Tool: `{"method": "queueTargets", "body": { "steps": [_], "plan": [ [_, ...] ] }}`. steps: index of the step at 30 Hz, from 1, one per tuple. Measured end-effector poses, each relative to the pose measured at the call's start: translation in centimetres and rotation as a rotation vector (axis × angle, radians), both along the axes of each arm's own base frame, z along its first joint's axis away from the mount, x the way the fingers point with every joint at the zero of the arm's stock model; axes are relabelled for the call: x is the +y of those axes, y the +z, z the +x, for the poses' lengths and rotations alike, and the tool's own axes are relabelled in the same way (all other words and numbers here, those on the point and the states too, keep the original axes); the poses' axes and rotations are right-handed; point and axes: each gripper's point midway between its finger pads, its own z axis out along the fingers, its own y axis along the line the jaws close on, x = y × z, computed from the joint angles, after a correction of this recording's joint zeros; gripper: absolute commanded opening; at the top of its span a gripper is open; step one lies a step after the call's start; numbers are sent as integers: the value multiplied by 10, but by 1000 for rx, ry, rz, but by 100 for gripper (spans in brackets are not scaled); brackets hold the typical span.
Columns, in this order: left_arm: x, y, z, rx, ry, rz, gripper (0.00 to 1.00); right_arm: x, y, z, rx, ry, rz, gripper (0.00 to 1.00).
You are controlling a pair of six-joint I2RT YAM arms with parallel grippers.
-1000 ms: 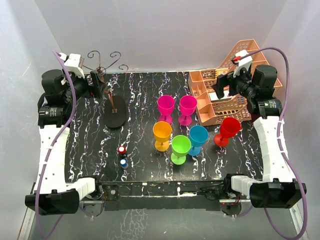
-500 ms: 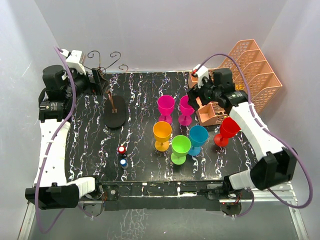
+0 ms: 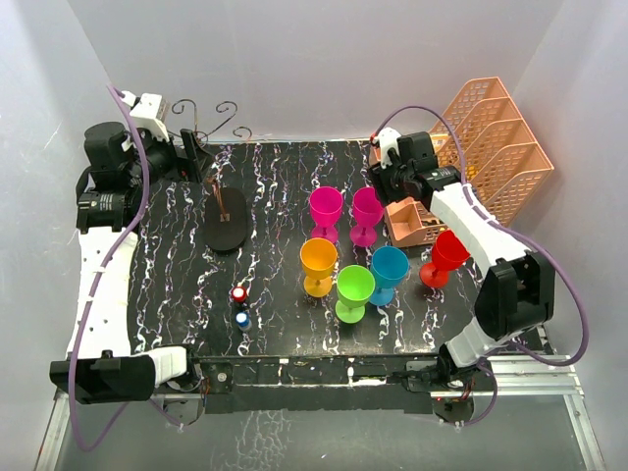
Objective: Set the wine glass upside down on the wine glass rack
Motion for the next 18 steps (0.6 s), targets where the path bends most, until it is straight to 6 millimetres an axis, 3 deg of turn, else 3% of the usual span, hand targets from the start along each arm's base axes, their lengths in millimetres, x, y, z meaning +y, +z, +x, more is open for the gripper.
{"method": "queueTargets", "body": {
  "steps": [8,13,18],
  "plan": [
    [0,1,0,-5,-1,4,83,4,-18,10,46,-16,2,30],
    [1,1,0,-8,-1,10,83,5,-18,12,49,-17,3,10],
    [2,1,1,-11,3,19,87,8,-11,21,31,-17,9,8]
  ]
}}
